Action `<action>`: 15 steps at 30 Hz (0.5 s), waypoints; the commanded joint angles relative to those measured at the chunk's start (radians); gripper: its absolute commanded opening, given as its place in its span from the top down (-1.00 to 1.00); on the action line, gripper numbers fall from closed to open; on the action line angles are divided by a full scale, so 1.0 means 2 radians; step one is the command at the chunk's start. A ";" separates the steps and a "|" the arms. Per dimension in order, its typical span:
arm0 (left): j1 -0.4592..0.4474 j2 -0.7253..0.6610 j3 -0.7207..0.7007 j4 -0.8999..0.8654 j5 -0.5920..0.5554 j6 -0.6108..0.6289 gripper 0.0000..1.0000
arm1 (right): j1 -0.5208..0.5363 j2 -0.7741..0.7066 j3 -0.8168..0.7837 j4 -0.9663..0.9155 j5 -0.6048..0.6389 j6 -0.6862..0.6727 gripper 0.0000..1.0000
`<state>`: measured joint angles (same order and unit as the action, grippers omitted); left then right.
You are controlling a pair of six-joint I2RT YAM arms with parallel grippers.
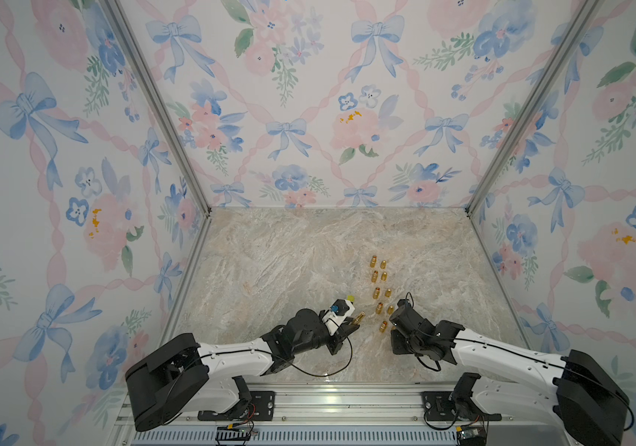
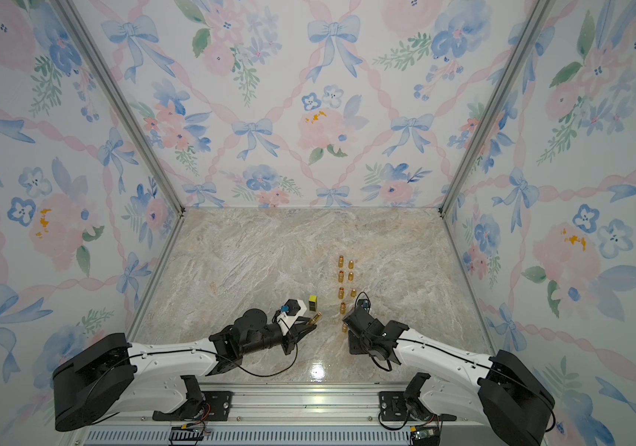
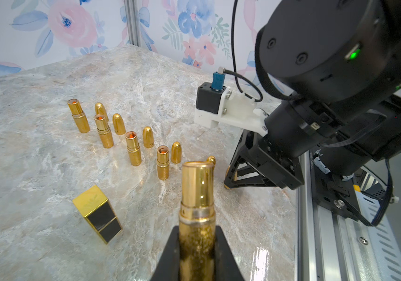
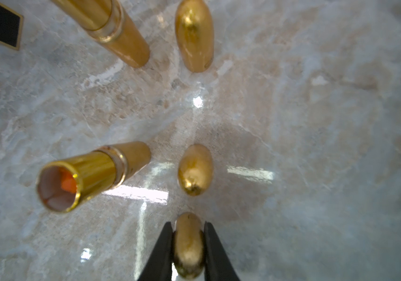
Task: Open the lipstick cap
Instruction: Place the cover at the center of the board.
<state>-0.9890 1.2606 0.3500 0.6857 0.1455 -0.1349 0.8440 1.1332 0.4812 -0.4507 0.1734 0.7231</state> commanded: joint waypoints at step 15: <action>-0.004 0.006 0.017 0.003 0.008 0.005 1.00 | 0.003 -0.077 0.090 -0.127 0.013 -0.011 0.06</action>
<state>-0.9890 1.2610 0.3550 0.6857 0.1467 -0.1345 0.8478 1.0214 0.6052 -0.5976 0.1917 0.7090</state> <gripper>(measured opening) 0.190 0.462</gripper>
